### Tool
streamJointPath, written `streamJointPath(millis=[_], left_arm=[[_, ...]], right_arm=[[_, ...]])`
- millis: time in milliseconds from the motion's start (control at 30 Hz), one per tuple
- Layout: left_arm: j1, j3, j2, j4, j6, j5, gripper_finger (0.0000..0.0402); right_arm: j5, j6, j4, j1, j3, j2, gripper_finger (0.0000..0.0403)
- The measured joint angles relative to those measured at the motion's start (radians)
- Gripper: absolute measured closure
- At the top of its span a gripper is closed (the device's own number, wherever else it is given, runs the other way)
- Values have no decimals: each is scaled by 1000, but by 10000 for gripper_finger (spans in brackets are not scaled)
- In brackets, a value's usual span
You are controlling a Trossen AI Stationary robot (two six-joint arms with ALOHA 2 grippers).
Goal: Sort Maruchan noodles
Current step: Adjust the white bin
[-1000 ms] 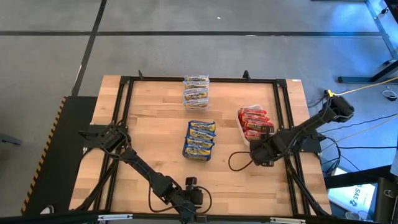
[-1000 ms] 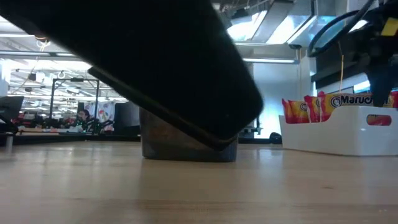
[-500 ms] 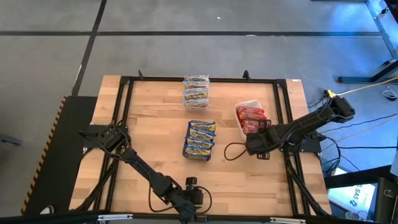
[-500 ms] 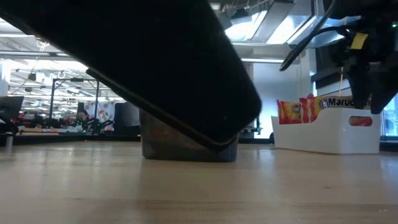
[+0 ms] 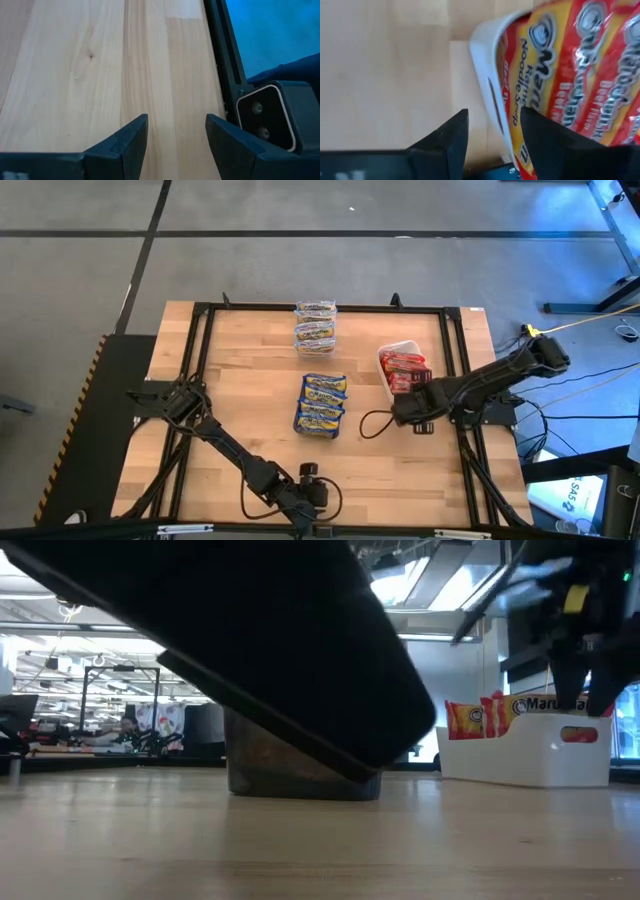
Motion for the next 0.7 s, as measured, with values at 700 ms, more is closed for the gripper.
streamJointPath(millis=[700], left_arm=[[0,0,0,0,2,0,207]], right_arm=[[-96,-82,96,-107,-84,45,370]])
